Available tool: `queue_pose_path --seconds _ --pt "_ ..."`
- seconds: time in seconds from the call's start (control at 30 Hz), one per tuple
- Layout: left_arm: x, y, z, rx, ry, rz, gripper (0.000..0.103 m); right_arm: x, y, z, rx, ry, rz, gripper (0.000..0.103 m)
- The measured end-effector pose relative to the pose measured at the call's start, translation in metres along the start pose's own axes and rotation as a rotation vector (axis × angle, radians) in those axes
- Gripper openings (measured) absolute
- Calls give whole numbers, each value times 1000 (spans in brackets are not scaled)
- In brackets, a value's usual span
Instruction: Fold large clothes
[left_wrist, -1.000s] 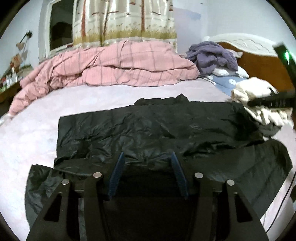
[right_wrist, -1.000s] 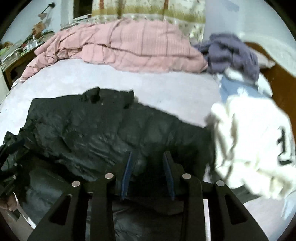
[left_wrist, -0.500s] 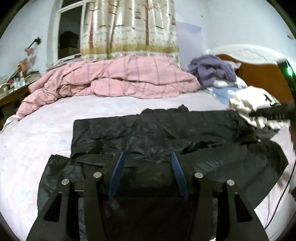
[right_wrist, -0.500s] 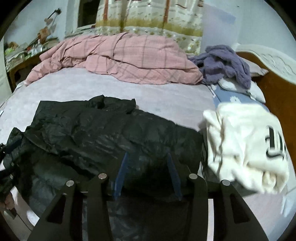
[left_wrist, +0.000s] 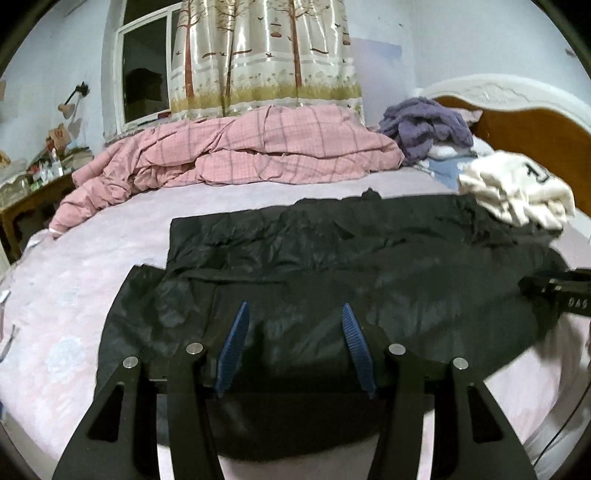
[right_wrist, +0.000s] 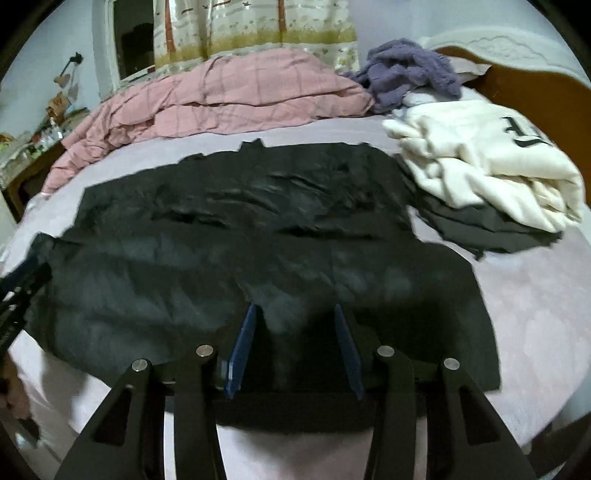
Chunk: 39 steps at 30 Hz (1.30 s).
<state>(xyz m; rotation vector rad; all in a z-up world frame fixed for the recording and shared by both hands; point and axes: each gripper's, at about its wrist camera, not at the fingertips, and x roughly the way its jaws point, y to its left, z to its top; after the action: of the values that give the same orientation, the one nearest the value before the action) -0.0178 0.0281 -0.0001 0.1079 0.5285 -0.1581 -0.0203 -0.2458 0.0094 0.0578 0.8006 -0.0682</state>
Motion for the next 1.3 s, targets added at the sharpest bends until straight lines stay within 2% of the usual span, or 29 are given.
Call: queue_pose_path --seconds 0.17,0.33,0.4,0.5,0.7,0.83,1.03,1.07,1.23,1.3 --pt "-8 6 -20 -16 24 6 51 -15 -19 -24 88 -42 13 52" --pt "-21 14 -34 -48 17 9 51 -30 -22 -47 103 -102 52 76" --pt "-24 15 -38 -46 18 16 51 -30 -18 -53 75 -112 38 81" --pt "-27 19 -43 -70 29 7 51 -31 -19 -59 77 -107 50 82" --pt "-33 25 -62 -140 49 -4 52 -35 -32 -68 178 -124 136 84" --pt "-29 31 -75 -196 90 -29 56 -24 -33 -71 208 -61 229 85" --pt "-21 37 -79 -313 144 -104 61 -20 -28 -74 209 -29 278 85" --pt "-20 34 -80 -320 168 -99 61 -20 -29 -75 224 -20 296 85" --pt "-28 11 -79 -277 152 -143 65 -19 -27 -73 268 -21 360 89" --pt "-20 10 -77 -290 181 -120 68 -13 -26 -70 283 -14 353 89"
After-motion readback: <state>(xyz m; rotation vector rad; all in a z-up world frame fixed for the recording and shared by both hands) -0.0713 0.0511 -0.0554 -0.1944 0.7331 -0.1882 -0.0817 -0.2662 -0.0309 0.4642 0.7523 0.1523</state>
